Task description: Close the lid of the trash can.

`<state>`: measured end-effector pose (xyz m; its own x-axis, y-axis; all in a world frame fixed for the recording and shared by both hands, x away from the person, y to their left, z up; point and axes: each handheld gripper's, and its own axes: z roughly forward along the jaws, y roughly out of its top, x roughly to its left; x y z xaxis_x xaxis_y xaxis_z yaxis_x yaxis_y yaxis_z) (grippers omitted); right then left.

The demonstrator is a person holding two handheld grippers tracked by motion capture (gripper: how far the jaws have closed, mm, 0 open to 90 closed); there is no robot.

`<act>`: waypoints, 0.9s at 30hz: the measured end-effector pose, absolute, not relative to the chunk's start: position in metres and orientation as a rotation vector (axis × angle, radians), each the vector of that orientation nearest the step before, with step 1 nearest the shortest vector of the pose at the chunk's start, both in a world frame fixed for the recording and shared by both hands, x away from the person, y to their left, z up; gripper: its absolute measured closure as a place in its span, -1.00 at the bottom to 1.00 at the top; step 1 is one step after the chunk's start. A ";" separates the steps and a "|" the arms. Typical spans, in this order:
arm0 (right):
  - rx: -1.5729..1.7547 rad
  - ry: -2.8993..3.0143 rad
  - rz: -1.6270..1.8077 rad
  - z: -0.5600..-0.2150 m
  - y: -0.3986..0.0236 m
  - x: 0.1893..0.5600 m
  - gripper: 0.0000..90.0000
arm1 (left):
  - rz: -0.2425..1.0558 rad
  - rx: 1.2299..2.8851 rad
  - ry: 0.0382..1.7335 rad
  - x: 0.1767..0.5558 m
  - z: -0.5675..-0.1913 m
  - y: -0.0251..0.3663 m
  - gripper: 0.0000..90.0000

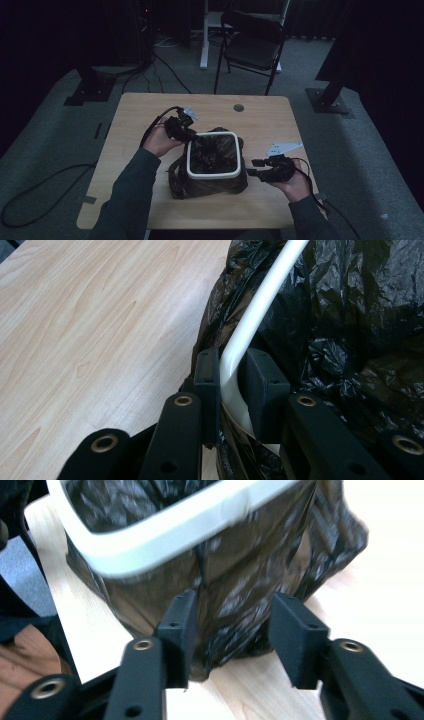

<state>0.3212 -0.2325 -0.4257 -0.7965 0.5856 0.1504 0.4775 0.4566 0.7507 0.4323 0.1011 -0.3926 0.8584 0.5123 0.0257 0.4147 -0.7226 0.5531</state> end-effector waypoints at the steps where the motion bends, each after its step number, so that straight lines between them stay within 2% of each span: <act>1: 0.947 2.554 1.257 -0.422 -0.232 0.322 0.33 | 0.239 2.486 0.670 0.432 -0.393 0.100 0.62; 8: 0.973 2.470 1.308 -0.399 -0.231 0.333 0.58 | 0.238 2.429 0.664 0.429 -0.386 0.104 0.49; 18: 0.952 2.456 1.370 -0.397 -0.204 0.345 0.57 | 0.242 2.420 0.664 0.428 -0.386 0.106 0.59; 22: 0.952 2.499 1.301 -0.405 -0.196 0.350 0.72 | 0.233 2.411 0.671 0.429 -0.390 0.107 0.60; 27: 0.991 2.485 1.320 -0.407 -0.199 0.353 0.71 | 0.229 2.383 0.673 0.428 -0.390 0.112 0.54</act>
<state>0.3525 -0.1991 -0.4070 -0.7682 0.6196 0.1609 0.4803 0.3917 0.7847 0.4284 0.1119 -0.3899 0.8534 0.5212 -0.0069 0.4092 -0.6617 0.6283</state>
